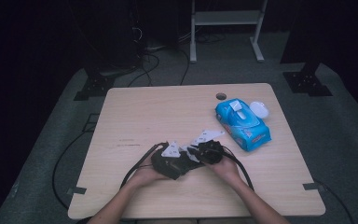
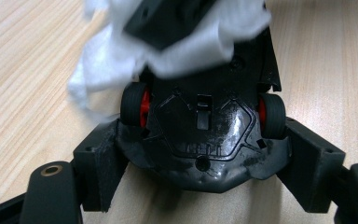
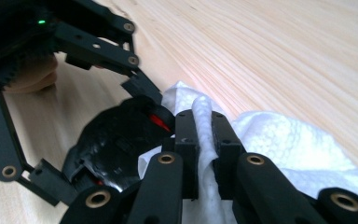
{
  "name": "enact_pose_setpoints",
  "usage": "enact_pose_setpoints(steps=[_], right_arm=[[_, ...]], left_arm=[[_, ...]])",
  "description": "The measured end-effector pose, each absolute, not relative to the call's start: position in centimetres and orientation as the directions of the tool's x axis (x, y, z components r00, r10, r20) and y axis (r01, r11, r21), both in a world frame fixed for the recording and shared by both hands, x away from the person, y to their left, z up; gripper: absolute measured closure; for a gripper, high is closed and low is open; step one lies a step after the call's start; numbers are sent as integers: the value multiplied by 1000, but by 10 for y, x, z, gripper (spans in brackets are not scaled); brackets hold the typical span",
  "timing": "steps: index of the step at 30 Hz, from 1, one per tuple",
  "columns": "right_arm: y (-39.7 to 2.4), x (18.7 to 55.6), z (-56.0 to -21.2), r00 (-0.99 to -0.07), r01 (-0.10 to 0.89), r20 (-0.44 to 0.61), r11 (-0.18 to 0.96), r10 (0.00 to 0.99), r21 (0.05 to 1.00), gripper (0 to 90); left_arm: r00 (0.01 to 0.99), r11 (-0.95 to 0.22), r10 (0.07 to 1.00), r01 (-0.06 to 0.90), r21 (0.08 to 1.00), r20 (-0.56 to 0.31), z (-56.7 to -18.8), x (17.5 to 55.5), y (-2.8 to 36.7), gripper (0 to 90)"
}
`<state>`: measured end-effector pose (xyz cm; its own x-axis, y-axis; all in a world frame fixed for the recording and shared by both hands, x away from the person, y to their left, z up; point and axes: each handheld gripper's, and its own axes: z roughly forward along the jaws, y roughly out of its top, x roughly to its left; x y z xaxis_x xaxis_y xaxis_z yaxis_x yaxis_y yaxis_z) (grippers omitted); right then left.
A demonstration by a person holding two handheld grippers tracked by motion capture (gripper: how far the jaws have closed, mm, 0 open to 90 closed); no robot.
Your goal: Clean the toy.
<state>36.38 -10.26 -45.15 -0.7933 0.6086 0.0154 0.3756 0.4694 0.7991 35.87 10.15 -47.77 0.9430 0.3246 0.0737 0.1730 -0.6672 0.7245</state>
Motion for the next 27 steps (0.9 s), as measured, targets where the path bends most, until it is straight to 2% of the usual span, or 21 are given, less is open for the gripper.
enact_pose_setpoints(steps=[10, 19, 23, 27], right_arm=[[-77, 362, -450, -817, 358, 21, 477, 577, 803, 833], [-127, 370, -449, -743, 418, 19, 441, 670, 794, 833], [-132, 363, -449, -740, 421, 24, 436, 672, 795, 833], [-114, 356, -452, -790, 403, 58, 446, 610, 800, 833]], left_arm=[[939, -668, 335, 173, 724, 84, -477, 358, 102, 235], [941, -671, 327, 166, 723, 88, -477, 358, 104, 235], [945, -677, 312, 150, 720, 97, -477, 357, 102, 235], [942, -675, 320, 154, 721, 99, -477, 357, 100, 235]])
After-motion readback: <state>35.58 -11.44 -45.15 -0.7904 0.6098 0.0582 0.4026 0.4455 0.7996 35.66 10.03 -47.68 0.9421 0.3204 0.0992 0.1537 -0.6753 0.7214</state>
